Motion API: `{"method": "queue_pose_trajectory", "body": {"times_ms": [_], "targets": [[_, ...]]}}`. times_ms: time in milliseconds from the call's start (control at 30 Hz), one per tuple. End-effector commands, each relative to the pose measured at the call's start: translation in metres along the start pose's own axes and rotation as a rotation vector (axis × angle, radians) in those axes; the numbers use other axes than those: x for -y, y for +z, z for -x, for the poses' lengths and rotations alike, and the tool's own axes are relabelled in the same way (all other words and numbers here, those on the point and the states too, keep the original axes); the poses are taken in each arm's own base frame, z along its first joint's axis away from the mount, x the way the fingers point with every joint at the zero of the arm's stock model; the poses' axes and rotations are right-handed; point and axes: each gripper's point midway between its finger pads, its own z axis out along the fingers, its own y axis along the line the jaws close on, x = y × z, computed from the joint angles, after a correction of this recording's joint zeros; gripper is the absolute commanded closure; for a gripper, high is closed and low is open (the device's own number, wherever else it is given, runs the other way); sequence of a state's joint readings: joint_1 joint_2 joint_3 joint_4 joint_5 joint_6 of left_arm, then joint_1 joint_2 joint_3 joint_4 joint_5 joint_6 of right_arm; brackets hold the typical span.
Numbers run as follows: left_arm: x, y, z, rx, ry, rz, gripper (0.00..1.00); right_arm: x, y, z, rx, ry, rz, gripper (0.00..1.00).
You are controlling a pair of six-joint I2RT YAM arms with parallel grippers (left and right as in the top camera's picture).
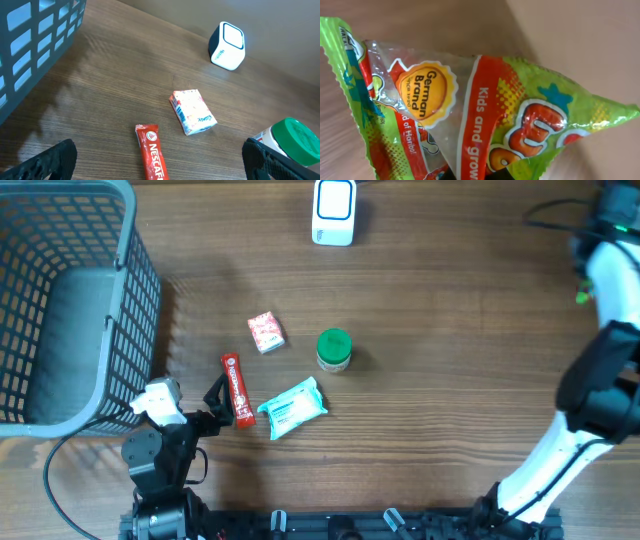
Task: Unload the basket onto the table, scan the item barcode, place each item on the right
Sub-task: 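Move the Haribo bag with the right gripper off to the table's right edge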
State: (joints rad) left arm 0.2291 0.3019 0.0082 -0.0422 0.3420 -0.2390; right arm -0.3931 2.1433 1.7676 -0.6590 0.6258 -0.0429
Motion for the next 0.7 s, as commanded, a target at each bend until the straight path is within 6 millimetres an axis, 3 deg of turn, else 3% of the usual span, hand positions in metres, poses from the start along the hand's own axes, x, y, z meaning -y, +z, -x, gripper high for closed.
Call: {"method": "queue_pose_trajectory", "body": {"times_ms": [0, 33, 67, 100, 167, 233, 300, 400, 433, 500, 600, 667], "targets": [[0.0, 0.0, -0.002, -0.006, -0.006, -0.002, 0.0, 0.02, 0.051, -0.035, -0.132, 0.255, 0.031, 0.96], [0.0, 0.0, -0.002, -0.006, -0.006, -0.002, 0.0, 0.027, 0.061, -0.043, -0.158, 0.277, 0.019, 0.95], [0.0, 0.0, -0.002, -0.006, -0.006, -0.002, 0.0, 0.039, 0.08, -0.061, -0.211, 0.313, 0.006, 0.86], [0.0, 0.0, -0.002, -0.006, -0.006, -0.002, 0.0, 0.044, 0.087, -0.066, -0.226, 0.326, 0.014, 0.67], [0.0, 0.0, -0.002, -0.006, -0.006, -0.002, 0.0, 0.051, 0.091, -0.066, -0.231, 0.343, 0.058, 0.01], [0.0, 0.0, -0.002, -0.006, -0.006, -0.002, 0.0, 0.044, 0.08, -0.05, -0.202, 0.38, 0.173, 0.0], [0.0, 0.0, -0.002, -0.006, -0.006, -0.002, 0.0, 0.03, 0.053, -0.024, -0.146, 0.407, 0.327, 0.0], [0.0, 0.0, -0.002, -0.006, -0.006, -0.002, 0.0, 0.006, -0.018, 0.018, -0.039, 0.453, 0.537, 0.0], [0.0, 0.0, -0.002, -0.006, -0.006, -0.002, 0.0, -0.004, -0.05, 0.031, 0.002, 0.448, 0.601, 0.0], [0.0, 0.0, -0.002, -0.006, -0.006, -0.002, 0.0, -0.018, -0.099, 0.045, 0.053, 0.438, 0.673, 0.0], [0.0, 0.0, -0.002, -0.006, -0.006, -0.002, 0.0, -0.051, -0.188, 0.04, 0.054, 0.421, 0.774, 0.0], [0.0, 0.0, -0.002, -0.006, -0.006, -0.002, 0.0, -0.09, -0.252, 0.014, -0.03, 0.406, 0.885, 0.0]]}}
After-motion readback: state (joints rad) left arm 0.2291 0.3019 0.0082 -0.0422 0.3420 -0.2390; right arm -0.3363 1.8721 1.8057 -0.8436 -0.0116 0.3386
